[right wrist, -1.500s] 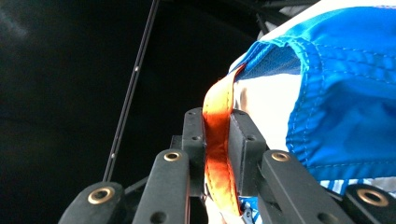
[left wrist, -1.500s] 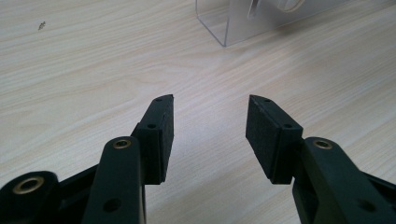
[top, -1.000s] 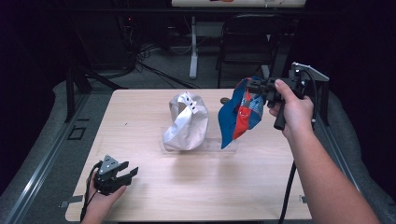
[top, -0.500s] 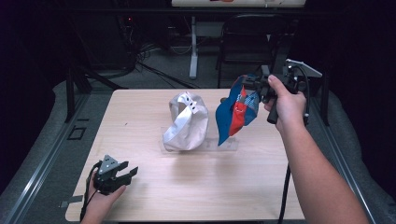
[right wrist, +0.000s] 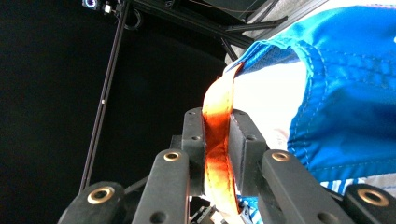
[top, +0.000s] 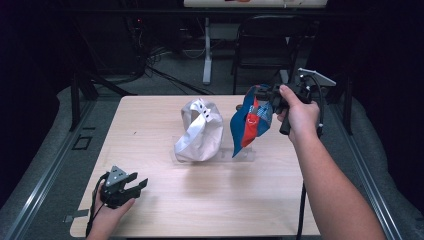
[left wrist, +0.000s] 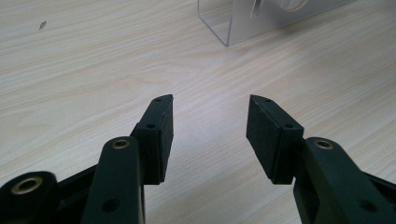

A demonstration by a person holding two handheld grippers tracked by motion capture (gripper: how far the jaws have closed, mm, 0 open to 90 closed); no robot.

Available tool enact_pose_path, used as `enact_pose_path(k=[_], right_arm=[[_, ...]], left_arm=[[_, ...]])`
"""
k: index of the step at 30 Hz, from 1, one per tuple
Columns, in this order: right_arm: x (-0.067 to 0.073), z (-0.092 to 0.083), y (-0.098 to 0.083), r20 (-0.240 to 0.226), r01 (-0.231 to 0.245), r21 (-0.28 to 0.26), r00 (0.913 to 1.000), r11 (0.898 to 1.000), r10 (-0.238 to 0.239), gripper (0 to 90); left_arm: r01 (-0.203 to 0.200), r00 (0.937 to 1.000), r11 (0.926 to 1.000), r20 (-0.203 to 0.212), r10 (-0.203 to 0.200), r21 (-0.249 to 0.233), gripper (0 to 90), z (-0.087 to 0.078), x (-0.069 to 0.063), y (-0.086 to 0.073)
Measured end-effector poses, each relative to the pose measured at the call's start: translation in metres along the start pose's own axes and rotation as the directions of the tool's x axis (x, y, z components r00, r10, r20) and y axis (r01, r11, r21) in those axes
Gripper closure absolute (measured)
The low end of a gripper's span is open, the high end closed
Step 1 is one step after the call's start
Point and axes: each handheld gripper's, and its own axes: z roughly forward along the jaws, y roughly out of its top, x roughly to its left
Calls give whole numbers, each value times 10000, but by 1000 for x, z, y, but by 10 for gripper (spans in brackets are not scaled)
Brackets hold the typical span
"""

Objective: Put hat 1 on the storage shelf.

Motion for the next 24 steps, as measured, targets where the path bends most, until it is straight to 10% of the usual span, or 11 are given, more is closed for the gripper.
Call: enact_pose_path(k=[24], right_arm=[[-23,17,-16,742,78,615,9972,9981,-124,778]], left_arm=[[-39,10000,10000,16,39,38,518,1,0,0]])
